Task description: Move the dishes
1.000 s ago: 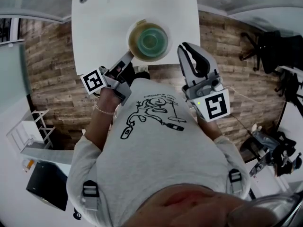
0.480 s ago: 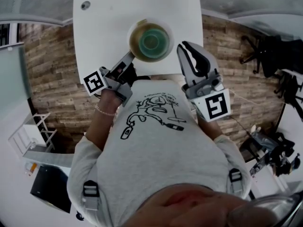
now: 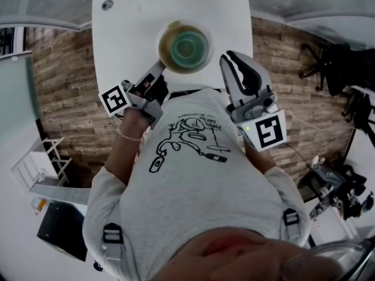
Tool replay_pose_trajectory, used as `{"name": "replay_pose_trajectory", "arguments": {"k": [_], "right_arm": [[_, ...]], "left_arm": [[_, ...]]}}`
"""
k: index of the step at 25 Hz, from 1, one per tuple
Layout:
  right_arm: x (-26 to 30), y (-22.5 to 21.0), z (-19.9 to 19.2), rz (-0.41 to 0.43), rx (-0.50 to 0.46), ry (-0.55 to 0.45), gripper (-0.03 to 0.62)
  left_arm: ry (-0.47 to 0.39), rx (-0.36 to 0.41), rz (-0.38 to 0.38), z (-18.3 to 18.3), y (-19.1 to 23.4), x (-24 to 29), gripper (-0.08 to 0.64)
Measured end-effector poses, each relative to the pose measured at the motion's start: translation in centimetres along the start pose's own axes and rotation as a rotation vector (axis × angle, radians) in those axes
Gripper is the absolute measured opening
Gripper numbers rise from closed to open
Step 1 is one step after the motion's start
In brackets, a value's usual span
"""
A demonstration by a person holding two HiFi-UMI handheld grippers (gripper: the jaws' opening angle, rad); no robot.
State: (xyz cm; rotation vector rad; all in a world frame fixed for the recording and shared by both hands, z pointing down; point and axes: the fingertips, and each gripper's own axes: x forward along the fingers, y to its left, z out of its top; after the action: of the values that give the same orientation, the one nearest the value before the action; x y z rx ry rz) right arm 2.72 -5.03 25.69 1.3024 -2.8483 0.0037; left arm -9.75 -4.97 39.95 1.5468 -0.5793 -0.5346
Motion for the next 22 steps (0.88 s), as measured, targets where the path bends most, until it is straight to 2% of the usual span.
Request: {"name": "replay_pose_trajectory", "arguments": {"k": [9, 22], "right_arm": [[-1.6, 0.4, 0.3, 0.054, -0.002, -0.008, 0.058], [-3.9, 1.1, -0.1, 0.152, -0.027, -0.014, 0.278]], "left_arm": [[-0.025, -0.011, -0.014, -2.5, -0.9, 0.1, 0.009], [-0.016, -0.019, -0.017, -6.9, -1.1, 2.2, 0.009]]}}
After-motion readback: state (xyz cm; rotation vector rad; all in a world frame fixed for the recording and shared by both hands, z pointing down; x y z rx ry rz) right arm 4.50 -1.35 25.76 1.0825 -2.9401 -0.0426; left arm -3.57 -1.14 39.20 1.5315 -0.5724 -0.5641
